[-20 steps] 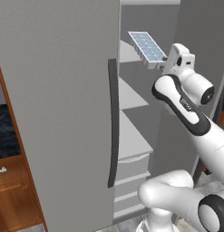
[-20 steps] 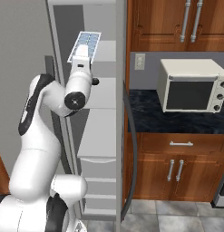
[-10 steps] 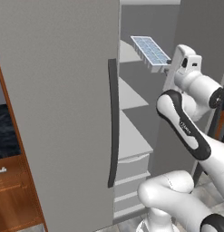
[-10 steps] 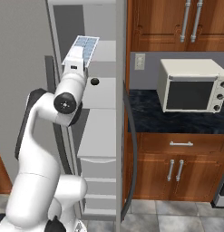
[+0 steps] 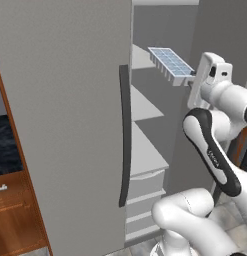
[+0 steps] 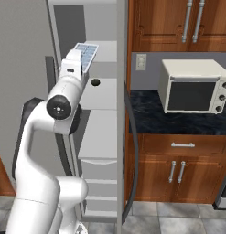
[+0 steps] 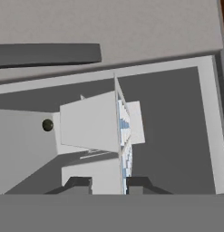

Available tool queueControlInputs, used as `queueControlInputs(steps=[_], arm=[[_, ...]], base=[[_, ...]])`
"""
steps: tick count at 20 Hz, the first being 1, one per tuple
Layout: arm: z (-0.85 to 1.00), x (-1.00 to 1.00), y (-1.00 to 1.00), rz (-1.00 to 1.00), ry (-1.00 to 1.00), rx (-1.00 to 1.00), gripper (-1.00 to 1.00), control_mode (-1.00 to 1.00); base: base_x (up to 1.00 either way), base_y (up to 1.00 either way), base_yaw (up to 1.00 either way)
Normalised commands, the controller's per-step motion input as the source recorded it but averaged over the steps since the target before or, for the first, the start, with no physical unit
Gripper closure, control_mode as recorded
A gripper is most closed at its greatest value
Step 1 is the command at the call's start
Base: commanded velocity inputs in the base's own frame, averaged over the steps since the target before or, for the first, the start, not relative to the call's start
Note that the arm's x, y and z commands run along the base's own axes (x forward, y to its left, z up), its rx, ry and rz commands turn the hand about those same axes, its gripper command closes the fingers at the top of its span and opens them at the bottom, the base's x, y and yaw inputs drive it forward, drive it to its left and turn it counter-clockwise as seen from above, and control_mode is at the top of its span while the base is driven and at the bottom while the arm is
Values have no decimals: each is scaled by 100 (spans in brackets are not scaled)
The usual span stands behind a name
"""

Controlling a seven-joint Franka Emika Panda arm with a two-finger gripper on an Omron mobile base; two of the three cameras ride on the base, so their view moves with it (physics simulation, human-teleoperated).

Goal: Open the freezer door, pick up the ice cube tray from the freezer, and place it on the dining counter.

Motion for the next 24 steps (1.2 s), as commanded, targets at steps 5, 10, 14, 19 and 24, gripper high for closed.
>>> queueControlInputs(steps=[5,10,14,19,24], arm=[[0,-76,-5,0,0,0,100,-100],[0,-72,-1,0,0,0,100,-100],[0,-60,0,0,0,0,100,-100],[-1,-55,0,0,0,0,100,-100],[-5,-49,0,0,0,0,100,-100]], base=[[0,0,0],[0,0,0],[0,0,0],[0,0,0],[0,0,0]])
